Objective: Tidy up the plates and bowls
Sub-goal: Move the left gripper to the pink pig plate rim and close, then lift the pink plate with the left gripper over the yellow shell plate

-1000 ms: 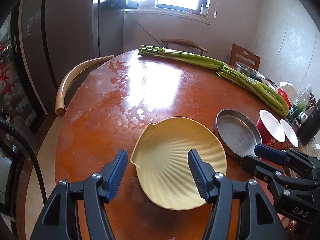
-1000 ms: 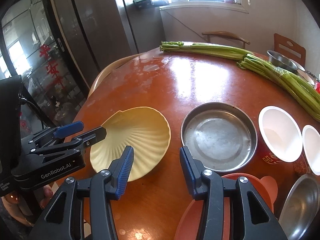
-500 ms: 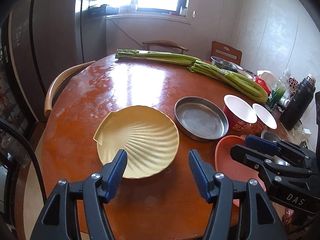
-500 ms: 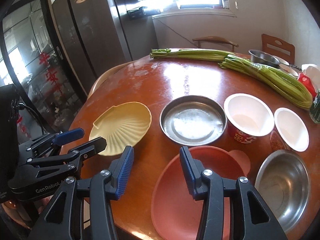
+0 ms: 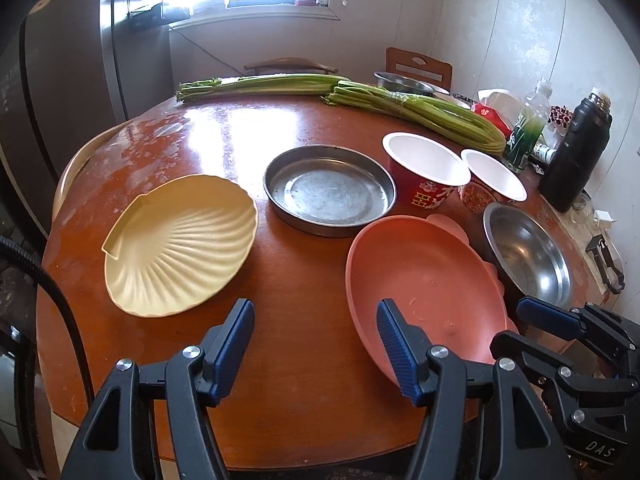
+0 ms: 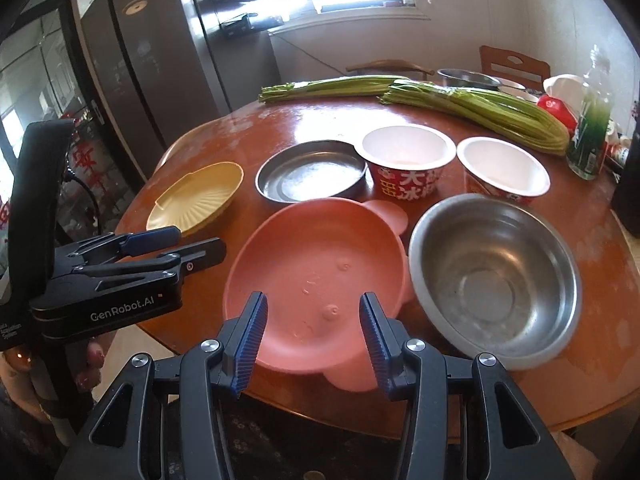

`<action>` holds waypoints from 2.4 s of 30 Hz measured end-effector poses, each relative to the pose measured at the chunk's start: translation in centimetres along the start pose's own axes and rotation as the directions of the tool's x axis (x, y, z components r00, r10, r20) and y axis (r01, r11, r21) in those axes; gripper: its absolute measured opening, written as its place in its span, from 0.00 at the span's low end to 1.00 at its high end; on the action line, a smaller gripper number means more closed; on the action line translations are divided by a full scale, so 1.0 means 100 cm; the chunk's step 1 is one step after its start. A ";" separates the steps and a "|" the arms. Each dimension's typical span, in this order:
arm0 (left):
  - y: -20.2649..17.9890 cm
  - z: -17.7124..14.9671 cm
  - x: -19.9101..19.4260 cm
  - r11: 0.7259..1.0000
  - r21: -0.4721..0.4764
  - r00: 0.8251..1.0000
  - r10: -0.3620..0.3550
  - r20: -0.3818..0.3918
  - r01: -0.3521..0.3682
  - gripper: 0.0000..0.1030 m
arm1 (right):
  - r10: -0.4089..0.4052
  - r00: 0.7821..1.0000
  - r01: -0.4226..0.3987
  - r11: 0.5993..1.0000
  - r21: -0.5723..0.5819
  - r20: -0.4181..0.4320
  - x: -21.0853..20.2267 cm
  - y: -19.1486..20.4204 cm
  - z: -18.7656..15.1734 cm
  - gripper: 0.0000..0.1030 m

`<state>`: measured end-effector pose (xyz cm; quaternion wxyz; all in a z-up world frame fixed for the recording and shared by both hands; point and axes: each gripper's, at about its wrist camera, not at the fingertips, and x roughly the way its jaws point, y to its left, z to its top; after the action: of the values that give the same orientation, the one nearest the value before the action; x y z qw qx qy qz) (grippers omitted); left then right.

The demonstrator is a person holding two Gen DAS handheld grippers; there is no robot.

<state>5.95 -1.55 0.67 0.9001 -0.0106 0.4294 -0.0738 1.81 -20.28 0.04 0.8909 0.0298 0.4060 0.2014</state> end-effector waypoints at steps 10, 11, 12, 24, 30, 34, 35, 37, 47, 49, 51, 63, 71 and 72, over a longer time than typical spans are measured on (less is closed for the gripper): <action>-0.022 -0.004 0.021 0.999 0.042 0.999 -0.007 -0.039 0.009 0.61 | -0.029 1.000 0.030 0.998 0.054 -0.011 -0.001 -0.022 -0.015 0.48; -0.023 -0.004 0.023 0.999 0.044 0.999 -0.007 -0.044 0.009 0.61 | -0.030 0.999 0.031 0.998 0.060 -0.015 0.001 -0.024 -0.016 0.48; -0.024 -0.004 0.026 0.999 0.046 0.999 -0.007 -0.049 0.009 0.61 | -0.030 0.999 0.031 0.997 0.064 -0.020 0.002 -0.024 -0.017 0.48; -0.026 0.003 0.048 0.998 0.060 0.997 -0.013 -0.074 0.018 0.61 | -0.026 0.998 0.031 0.996 0.081 -0.060 0.027 -0.024 -0.008 0.48; -0.024 0.006 0.055 0.998 0.056 0.997 -0.022 -0.079 0.026 0.61 | -0.036 0.997 0.041 0.997 0.069 -0.070 0.037 -0.022 -0.004 0.48; -0.025 0.007 0.059 0.998 0.057 0.997 -0.024 -0.078 0.028 0.61 | -0.042 0.996 0.046 0.998 0.045 -0.081 0.042 -0.016 -0.003 0.49; -0.026 0.007 0.059 0.998 0.058 0.997 -0.028 -0.076 0.033 0.61 | -0.038 0.996 0.042 0.998 0.044 -0.085 0.044 -0.016 -0.003 0.48; -0.026 0.007 0.059 0.997 0.055 0.996 -0.042 -0.075 0.046 0.61 | -0.038 0.996 0.042 0.998 0.041 -0.086 0.044 -0.014 -0.004 0.49; -0.028 0.004 0.055 0.996 0.060 0.995 -0.061 -0.074 0.065 0.58 | -0.038 0.996 0.039 0.999 0.006 -0.084 0.044 -0.003 -0.005 0.50; -0.026 0.003 0.053 0.996 0.051 0.995 -0.066 -0.073 0.070 0.58 | -0.039 0.996 0.039 0.999 0.001 -0.081 0.044 -0.002 -0.004 0.50; -0.025 0.002 0.050 0.997 0.049 0.996 -0.063 -0.070 0.067 0.58 | -0.036 0.996 0.036 0.999 -0.002 -0.079 0.043 -0.001 -0.003 0.50; -0.009 0.001 0.021 0.998 0.026 0.998 -0.057 -0.011 0.058 0.58 | -0.015 0.999 0.013 0.999 -0.035 -0.048 0.034 0.021 0.000 0.50; 0.020 0.007 0.005 1.000 -0.012 0.999 -0.024 0.026 0.024 0.58 | 0.015 0.999 -0.017 0.997 -0.081 -0.028 0.038 0.049 0.018 0.50; 0.024 0.008 0.003 1.000 -0.013 0.999 -0.016 0.033 0.016 0.58 | 0.016 1.000 -0.018 0.996 -0.087 -0.025 0.039 0.053 0.020 0.50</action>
<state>7.05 0.75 0.77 0.9063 -0.0212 0.4148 -0.0781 3.85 -13.65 -0.24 0.8847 -0.0082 0.4072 0.2268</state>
